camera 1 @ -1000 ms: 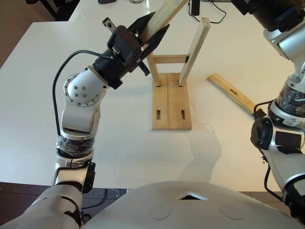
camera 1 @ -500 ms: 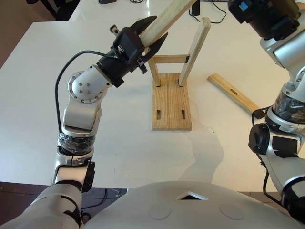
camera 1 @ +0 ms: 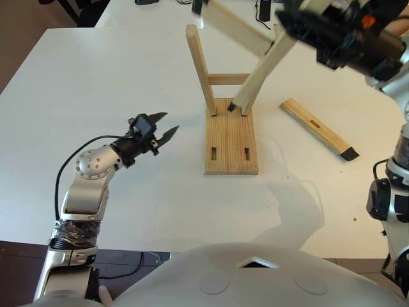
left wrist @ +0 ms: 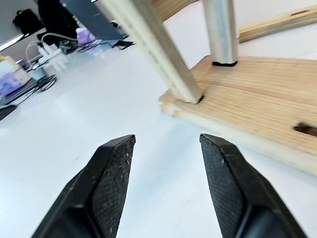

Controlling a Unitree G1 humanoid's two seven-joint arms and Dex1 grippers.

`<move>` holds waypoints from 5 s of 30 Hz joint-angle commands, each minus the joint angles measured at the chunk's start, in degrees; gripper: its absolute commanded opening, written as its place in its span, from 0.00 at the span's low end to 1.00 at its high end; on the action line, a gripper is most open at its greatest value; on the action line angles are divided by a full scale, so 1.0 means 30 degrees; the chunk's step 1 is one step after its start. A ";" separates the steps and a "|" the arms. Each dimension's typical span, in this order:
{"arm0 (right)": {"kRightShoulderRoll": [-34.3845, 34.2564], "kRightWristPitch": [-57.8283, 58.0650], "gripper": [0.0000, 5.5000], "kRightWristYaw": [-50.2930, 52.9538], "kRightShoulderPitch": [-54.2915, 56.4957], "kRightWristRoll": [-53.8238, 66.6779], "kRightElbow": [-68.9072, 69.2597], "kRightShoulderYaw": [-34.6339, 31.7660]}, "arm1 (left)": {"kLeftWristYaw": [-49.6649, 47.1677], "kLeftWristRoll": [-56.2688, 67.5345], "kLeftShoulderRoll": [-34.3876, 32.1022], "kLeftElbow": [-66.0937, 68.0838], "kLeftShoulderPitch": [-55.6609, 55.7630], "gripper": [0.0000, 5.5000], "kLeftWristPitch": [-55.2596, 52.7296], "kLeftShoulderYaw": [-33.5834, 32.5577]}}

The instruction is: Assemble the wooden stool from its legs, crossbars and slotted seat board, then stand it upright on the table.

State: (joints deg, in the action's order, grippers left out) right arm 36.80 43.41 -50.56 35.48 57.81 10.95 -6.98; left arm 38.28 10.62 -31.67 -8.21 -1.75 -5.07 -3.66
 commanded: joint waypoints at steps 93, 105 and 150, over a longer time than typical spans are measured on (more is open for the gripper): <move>0.2456 -0.8631 0.64 0.0887 -0.9126 -1.4916 -1.0403 0.0976 | -0.7928 0.1241 0.6089 0.1430 0.2134 0.44 -0.0611 -0.2796; 0.2840 -0.8476 0.50 -0.1009 -0.9767 -1.5031 -1.2522 0.1050 | -0.8168 0.0772 0.6343 0.1762 0.2014 0.44 -0.0192 -0.2566; 0.0536 0.4215 0.37 -0.1342 0.1549 0.3860 0.2549 0.0319 | -0.8290 2.8295 0.1535 -0.7713 1.1400 0.71 -1.1808 -0.2549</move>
State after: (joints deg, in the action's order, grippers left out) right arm 37.08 56.80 -52.44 40.62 69.83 17.60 -6.14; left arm 12.78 97.15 -26.30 -31.55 32.23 -39.61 -13.02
